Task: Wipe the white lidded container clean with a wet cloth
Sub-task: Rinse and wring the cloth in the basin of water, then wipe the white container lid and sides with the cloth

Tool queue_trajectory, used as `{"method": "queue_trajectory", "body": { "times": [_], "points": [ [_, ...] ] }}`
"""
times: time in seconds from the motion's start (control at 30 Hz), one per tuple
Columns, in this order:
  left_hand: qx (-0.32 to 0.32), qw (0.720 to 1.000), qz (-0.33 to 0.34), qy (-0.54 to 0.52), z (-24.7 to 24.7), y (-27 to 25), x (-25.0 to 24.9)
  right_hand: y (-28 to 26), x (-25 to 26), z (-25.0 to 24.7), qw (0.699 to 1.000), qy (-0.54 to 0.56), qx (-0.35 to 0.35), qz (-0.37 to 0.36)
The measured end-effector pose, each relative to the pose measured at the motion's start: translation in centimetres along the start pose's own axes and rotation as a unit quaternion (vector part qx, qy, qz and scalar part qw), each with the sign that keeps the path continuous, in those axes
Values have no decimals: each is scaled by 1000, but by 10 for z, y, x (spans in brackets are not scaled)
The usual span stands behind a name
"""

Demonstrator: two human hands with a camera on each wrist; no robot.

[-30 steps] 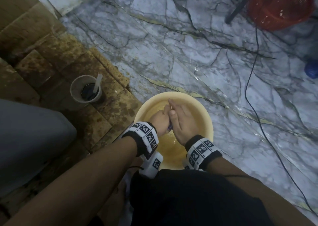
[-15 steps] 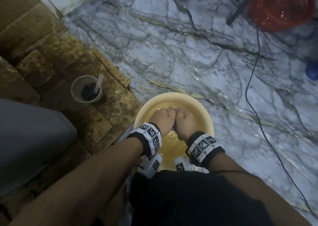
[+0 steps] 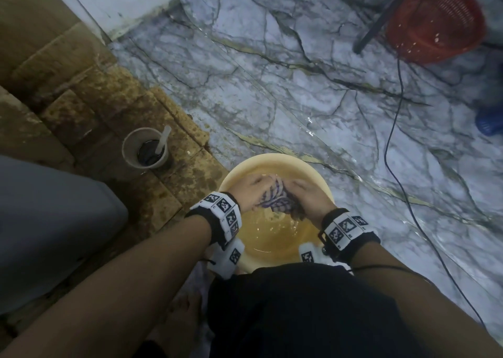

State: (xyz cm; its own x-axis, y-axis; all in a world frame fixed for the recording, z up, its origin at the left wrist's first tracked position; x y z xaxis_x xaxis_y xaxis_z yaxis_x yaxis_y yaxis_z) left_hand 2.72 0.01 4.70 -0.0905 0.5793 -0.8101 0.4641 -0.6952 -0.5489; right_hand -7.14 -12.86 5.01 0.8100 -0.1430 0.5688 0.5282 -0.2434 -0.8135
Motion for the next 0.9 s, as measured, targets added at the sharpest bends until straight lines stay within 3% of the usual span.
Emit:
{"method": "queue_trajectory", "body": {
  "times": [0.17, 0.37, 0.53, 0.77, 0.9],
  "points": [
    [47, 998, 1, -50, -11, -12, -7, -16, 9, -18, 999, -19, 21, -15],
    [2, 995, 27, -94, -21, -29, -34, -40, 39, -25, 998, -39, 28, -38],
    [-35, 988, 92, -117, -37, -53, -61, -67, 78, -17, 991, -95, 45, -83],
    [-185, 958, 134, -173, -99, -118, -98, -114, 158, 16, 983, -51, 77, -160],
    [-257, 935, 156, -189, -143, -179, -113, -152, 215, 62, 971, -68, 100, -207]
  ]
}}
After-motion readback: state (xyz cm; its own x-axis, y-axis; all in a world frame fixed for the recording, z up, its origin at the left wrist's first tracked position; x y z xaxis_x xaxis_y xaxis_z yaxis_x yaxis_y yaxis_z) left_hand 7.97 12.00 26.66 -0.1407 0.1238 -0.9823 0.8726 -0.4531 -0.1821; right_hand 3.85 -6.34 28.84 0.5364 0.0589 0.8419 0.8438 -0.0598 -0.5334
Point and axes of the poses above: each hand's wrist, its own y-axis towards the middle knuckle, its own z-axis out of the palm, x = y × z, the point moved 3 cm from there along y, towards the middle knuckle, and after that the axes turned 8 degrees about z, right-handed, at the moved point
